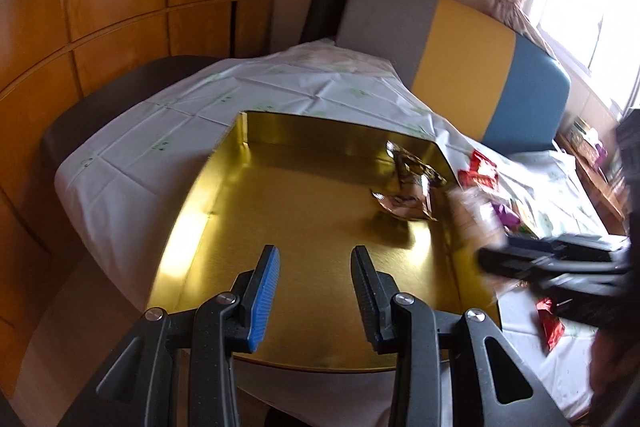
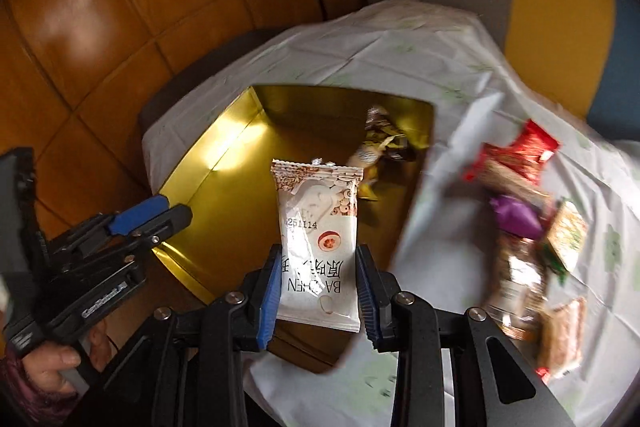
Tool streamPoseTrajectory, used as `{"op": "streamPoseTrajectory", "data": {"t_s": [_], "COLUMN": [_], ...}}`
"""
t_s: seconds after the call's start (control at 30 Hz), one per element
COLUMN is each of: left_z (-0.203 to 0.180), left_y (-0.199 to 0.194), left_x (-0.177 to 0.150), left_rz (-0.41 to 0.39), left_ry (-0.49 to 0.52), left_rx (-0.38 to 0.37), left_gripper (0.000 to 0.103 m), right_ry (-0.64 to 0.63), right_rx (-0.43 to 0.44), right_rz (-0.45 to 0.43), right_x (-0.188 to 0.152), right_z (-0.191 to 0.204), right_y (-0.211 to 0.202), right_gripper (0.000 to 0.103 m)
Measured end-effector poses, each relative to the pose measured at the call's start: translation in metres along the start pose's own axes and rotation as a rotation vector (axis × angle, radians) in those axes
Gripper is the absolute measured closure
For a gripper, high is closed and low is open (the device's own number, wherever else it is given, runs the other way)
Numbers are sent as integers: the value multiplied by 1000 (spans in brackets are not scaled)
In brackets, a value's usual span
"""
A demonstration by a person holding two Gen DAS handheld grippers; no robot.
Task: Organize snacks
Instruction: 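Carry the white BA ZHEN bag into the gold box and release it with the right gripper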
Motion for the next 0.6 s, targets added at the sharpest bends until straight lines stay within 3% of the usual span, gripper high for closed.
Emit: {"op": "streamPoseTrajectory", "data": {"t_s": [0.33, 0.57, 0.6], "left_z": [23, 22, 20], "left_y": [1, 2, 2], "left_x": [3, 1, 1], "left_rz": [-3, 0, 1], "left_ry": [-62, -56, -52], "left_rx": [-1, -1, -1], "left_gripper": [66, 66, 66], "right_ry": [-50, -79, -77], "right_rx": [-100, -117, -116], "right_rz": [169, 166, 158], "right_x": [6, 0, 0], "right_z": [15, 16, 15], "right_y": [64, 66, 63], "right_gripper": [67, 65, 59]}}
Point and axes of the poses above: each gripper's, at about its wrist camera, not at the fingertips, and y roughly the way its jaws point, z to its left, x to its top, the point moved 1 cm from there along y, roughly the way its jaws point, and after that the axes turned 2 degrees about x, right-handed, at the moved point
